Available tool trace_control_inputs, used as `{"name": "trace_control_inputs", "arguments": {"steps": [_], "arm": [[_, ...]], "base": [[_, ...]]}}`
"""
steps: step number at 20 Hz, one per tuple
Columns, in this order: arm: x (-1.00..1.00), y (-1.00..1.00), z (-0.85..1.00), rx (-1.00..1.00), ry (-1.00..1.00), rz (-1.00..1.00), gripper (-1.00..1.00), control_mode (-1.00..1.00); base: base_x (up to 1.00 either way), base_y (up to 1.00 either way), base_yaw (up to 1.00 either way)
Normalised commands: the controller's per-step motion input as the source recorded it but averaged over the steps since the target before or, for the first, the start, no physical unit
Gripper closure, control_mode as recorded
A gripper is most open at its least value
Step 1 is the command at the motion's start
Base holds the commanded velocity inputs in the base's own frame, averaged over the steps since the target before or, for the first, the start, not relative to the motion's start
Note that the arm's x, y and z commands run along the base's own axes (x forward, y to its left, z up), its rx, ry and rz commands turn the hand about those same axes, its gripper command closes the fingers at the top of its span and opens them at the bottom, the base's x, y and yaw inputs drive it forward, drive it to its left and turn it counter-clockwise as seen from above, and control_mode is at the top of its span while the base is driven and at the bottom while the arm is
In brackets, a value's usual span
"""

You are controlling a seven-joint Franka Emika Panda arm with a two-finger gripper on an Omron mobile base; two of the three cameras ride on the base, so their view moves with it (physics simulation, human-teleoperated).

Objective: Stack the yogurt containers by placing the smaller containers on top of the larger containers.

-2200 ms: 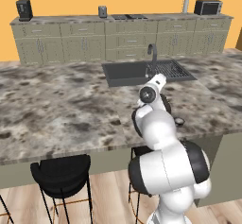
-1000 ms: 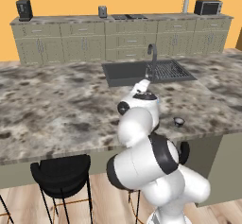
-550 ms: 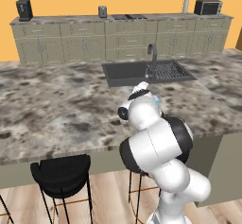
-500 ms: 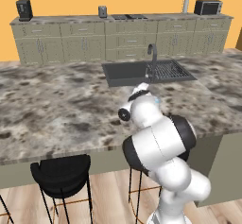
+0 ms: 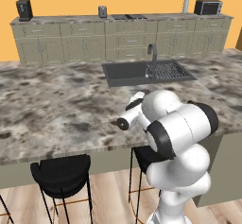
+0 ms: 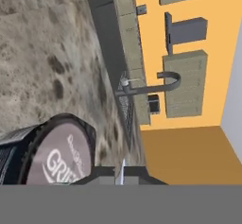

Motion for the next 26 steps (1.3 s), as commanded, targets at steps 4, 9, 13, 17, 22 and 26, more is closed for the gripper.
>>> {"name": "trace_control_inputs", "arguments": {"steps": [4,9,13,17,22,26], "arm": [[0.05,0.24,0.0,0.0,0.04,0.0,1.0,-1.0],[0.17,0.09,0.0,-0.01,0.0,-0.02,1.0,-1.0],[0.35,0.05,-0.03,-0.04,0.0,-0.04,1.0,-1.0],[0.46,0.01,-0.11,-0.05,0.0,-0.04,1.0,-1.0],[0.48,0.0,-0.21,-0.07,0.0,-0.04,1.0,-1.0],[0.44,0.0,-0.15,-0.04,0.0,-0.03,1.0,-1.0]], "base": [[0.0,0.0,0.0],[0.0,0.0,0.0],[0.0,0.0,0.0],[0.0,0.0,0.0],[0.0,0.0,0.0],[0.0,0.0,0.0]]}}
